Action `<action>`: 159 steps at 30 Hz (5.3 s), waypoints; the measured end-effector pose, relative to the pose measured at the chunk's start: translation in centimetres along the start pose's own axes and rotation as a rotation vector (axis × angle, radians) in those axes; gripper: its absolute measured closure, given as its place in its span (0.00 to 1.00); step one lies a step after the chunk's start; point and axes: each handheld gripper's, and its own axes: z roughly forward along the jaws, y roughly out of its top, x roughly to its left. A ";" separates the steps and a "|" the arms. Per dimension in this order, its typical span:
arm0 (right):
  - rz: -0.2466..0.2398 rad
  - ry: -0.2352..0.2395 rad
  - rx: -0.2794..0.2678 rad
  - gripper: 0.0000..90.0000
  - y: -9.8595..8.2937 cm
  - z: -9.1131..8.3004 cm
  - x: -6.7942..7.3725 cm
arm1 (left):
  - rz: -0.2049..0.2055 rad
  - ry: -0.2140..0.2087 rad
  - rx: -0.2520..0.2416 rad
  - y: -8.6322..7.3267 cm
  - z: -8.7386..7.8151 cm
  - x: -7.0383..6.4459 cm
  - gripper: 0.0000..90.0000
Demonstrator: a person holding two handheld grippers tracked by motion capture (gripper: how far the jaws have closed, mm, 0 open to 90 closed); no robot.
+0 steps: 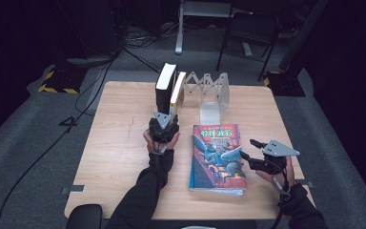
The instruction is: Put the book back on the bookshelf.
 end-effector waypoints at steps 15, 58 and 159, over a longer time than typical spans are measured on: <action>-0.004 0.004 0.007 0.42 0.0 0.1 0.1 | 0.057 -0.042 0.010 -1.0 -1.2 -0.1 0.78; -0.007 0.000 0.024 0.42 -0.5 -0.5 0.0 | 0.057 -0.053 0.046 -0.1 0.7 -0.4 0.85; 0.159 0.359 0.321 0.17 -0.4 1.2 1.3 | 0.547 -0.711 0.464 -6.0 -6.8 1.7 0.17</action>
